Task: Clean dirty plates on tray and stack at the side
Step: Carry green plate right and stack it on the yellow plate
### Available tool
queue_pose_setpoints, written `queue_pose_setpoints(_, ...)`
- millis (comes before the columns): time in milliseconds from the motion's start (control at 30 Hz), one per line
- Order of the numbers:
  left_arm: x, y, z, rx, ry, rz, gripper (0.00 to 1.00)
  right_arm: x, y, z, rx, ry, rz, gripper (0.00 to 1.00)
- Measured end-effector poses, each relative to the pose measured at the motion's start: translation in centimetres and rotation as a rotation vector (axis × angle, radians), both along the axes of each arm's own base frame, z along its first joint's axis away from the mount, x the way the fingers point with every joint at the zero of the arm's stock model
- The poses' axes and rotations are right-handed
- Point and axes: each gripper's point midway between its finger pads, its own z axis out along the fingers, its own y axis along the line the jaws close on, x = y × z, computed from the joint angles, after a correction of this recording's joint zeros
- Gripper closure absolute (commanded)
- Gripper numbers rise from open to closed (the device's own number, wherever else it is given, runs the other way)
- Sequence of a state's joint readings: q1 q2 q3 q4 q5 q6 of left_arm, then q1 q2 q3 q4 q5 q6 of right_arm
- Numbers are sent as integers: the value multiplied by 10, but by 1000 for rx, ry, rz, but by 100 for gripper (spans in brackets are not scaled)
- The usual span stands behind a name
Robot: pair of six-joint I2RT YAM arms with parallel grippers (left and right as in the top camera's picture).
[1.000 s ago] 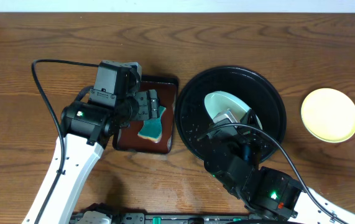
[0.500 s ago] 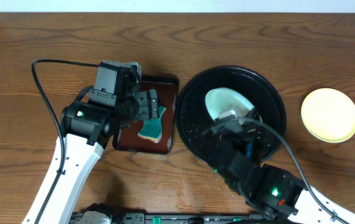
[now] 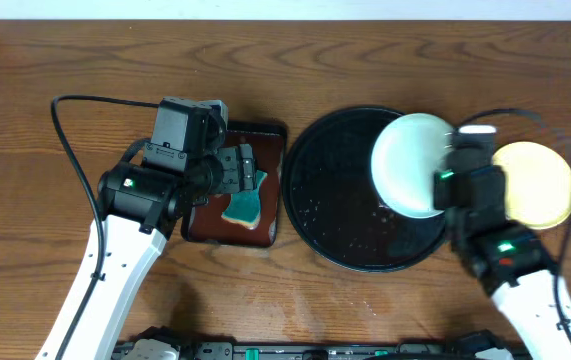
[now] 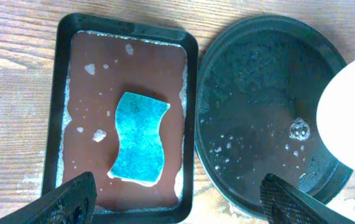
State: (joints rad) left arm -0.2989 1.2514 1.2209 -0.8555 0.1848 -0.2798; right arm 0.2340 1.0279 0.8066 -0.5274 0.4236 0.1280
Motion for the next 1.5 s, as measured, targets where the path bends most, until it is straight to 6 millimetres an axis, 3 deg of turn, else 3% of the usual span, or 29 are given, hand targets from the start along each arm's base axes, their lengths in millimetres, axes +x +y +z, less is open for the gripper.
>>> queue_pose_setpoints(133, 0, 0, 0, 0, 0, 0, 15, -2, -46, -10, 196, 10, -141, 99)
queue_pose_setpoints(267, 0, 0, 0, 0, 0, 0, 15, -16, -111, -23, 344, 4, -374, 99)
queue_pose_setpoints(367, 0, 0, 0, 0, 0, 0, 15, -32, -160, -48, 435, 24, -577, 99)
queue_pose_setpoints(600, 0, 0, 0, 0, 0, 0, 15, -45, -226, -99, 571, 21, -845, 99)
queue_pose_setpoints(633, 0, 0, 0, 0, 0, 0, 15, -46, -231, -107, 585, 24, -864, 96)
queue_pose_setpoints(700, 0, 0, 0, 0, 0, 0, 15, -43, -236, -116, 608, 23, -876, 54)
queue_pose_setpoints(733, 0, 0, 0, 0, 0, 0, 15, -41, -235, -118, 617, 24, -867, 47)
queue_pose_setpoints(900, 0, 0, 0, 0, 0, 0, 15, -22, -216, -108, 716, -9, -747, 45)
queue_pose_setpoints(1000, 0, 0, 0, 0, 0, 0, 15, -2, -185, -77, 784, -64, -576, 47)
queue_pose_setpoints(1067, 0, 0, 0, 0, 0, 0, 15, 10, -148, -41, 796, -112, -401, 46)
queue_pose_setpoints(1100, 0, 0, 0, 0, 0, 0, 15, 11, -129, -24, 789, -126, -316, 41)
queue_pose_setpoints(1133, 0, 0, 0, 0, 0, 0, 15, 12, -105, -6, 777, -142, -220, 28)
queue_pose_setpoints(1167, 0, 0, 0, 0, 0, 0, 15, 12, -76, 15, 756, -165, -101, 1)
queue_pose_setpoints(1300, 0, 0, 0, 0, 0, 0, 15, -11, 17, 76, 711, -242, 274, 1)
queue_pose_setpoints(1433, 0, 0, 0, 0, 0, 0, 15, -40, 74, 106, 699, -279, 506, 1)
queue_pose_setpoints(1500, 0, 0, 0, 0, 0, 0, 15, -55, 94, 115, 701, -290, 591, 1)
